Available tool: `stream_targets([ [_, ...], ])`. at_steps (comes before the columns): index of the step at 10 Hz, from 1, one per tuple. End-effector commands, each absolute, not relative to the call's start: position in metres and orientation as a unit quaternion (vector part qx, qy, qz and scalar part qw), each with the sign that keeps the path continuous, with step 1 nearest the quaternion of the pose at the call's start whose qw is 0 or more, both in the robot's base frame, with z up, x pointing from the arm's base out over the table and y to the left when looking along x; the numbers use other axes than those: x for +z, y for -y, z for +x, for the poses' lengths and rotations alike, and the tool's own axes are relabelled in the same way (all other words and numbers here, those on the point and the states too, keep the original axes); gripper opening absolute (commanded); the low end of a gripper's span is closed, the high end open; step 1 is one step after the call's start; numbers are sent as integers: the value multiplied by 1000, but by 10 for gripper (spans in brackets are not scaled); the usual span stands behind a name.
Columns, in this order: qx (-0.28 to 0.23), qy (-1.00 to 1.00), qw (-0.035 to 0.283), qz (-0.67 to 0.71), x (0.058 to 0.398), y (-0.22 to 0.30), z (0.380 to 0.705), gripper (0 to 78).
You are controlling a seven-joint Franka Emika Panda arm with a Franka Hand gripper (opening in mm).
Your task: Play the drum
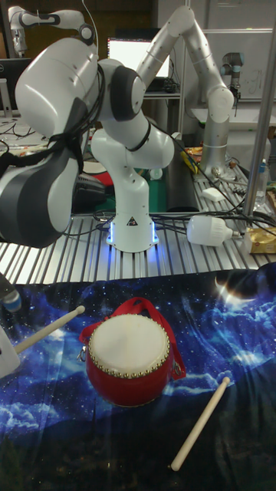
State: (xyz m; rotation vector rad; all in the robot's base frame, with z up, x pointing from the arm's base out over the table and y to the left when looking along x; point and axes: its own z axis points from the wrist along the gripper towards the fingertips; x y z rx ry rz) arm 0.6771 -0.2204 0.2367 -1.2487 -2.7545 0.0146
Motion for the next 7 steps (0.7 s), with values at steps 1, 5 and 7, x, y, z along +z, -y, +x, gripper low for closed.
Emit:
stream_targets([
  [1,8,907,52,-417,240,222,677,12],
  [5,18,906,51,-419,240,222,678,12],
  [7,16,910,51,-411,240,222,678,12],
])
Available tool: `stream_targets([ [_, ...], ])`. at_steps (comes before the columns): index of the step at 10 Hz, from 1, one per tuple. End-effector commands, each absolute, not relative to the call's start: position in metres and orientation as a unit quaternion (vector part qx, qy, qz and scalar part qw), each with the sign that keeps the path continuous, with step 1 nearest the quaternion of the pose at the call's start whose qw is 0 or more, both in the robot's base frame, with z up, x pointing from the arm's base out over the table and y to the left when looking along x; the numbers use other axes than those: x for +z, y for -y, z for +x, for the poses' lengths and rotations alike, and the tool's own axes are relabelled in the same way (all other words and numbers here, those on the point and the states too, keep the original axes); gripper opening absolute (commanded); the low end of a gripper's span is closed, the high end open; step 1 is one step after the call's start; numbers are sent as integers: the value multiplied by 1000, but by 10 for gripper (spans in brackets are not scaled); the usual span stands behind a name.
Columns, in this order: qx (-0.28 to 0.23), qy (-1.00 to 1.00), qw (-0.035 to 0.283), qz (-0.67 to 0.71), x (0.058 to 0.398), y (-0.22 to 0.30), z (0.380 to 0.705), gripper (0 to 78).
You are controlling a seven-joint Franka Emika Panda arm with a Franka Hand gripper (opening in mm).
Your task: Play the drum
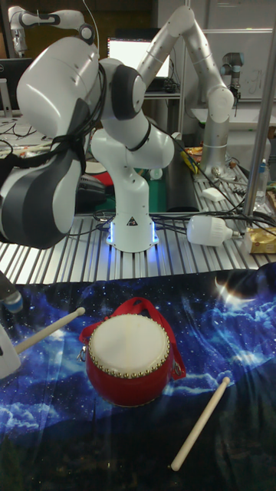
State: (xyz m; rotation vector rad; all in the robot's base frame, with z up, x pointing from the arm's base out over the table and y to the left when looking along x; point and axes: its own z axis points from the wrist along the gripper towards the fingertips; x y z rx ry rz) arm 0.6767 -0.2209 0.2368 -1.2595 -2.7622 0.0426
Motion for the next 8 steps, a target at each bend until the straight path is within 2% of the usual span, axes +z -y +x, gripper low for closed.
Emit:
stream_targets([
  [1,12,922,53,-384,240,222,678,12],
  [8,11,911,64,-407,246,211,671,12],
])
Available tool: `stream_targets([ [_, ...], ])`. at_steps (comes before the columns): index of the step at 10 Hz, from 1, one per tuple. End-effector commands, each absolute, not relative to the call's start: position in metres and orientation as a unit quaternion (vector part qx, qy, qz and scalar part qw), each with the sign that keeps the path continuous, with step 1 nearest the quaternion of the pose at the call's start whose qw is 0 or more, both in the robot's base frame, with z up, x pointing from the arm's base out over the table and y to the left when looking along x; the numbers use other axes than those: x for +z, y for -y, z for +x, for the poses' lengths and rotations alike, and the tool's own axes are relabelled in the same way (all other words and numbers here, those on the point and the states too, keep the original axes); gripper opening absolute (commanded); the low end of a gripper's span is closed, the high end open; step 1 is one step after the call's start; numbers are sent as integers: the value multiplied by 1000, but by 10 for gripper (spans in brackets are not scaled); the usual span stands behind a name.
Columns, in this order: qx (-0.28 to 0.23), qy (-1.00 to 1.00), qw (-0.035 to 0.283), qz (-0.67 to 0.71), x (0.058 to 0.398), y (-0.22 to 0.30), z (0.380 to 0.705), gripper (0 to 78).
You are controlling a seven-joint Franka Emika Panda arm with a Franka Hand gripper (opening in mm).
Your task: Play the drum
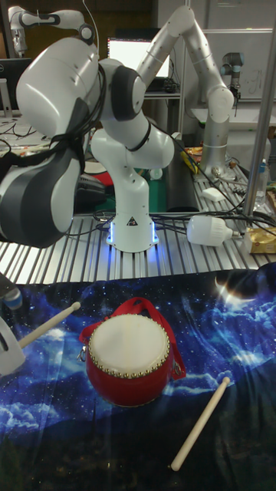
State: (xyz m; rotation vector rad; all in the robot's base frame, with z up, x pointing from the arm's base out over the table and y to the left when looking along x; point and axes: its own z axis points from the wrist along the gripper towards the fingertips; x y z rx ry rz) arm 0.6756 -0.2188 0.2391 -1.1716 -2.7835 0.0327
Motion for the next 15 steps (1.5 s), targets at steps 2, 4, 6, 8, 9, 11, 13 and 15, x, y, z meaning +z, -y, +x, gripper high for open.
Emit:
stream_targets([
  [2,8,905,70,-419,249,205,667,12],
  [4,-4,894,79,-441,254,197,661,12],
  [6,-8,886,83,-455,256,185,655,12],
  [8,-8,879,83,-469,255,174,651,12],
  [9,-7,876,82,-475,255,167,647,12],
  [11,-13,873,85,-480,255,161,644,12],
  [13,-7,869,77,-490,251,148,640,12],
  [15,-1,869,65,-491,252,144,636,12],
])
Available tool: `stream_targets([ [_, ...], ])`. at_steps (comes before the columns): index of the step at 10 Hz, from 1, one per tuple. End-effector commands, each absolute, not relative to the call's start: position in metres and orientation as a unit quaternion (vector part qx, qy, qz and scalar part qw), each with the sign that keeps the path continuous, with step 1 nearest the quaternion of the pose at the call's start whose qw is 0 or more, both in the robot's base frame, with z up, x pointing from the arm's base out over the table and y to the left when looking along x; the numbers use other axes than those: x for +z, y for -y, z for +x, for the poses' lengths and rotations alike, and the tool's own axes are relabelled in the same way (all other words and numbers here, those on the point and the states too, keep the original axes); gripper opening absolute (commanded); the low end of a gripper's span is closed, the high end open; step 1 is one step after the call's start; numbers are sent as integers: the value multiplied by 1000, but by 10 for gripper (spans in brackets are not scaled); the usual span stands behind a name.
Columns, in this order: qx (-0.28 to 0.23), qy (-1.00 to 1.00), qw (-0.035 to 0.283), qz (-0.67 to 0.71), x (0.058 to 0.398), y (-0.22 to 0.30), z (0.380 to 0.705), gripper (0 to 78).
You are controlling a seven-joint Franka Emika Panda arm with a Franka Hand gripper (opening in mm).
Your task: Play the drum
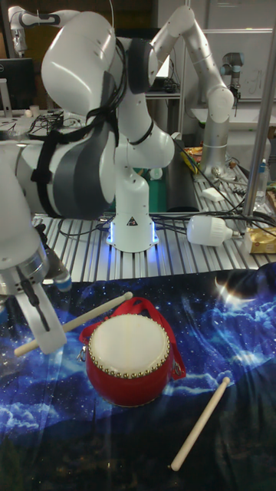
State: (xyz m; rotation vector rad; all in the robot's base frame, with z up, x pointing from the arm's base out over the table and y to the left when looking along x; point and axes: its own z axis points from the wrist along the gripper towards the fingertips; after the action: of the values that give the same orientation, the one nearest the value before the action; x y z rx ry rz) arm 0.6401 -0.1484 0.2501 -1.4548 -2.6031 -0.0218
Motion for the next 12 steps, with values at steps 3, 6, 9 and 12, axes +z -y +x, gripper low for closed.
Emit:
stream_targets([
  [3,-2,871,48,-488,252,143,633,12],
  [6,-1,872,33,-489,251,141,630,12],
  [9,6,873,22,-488,248,139,624,12],
  [12,5,872,18,-490,247,138,622,12],
])
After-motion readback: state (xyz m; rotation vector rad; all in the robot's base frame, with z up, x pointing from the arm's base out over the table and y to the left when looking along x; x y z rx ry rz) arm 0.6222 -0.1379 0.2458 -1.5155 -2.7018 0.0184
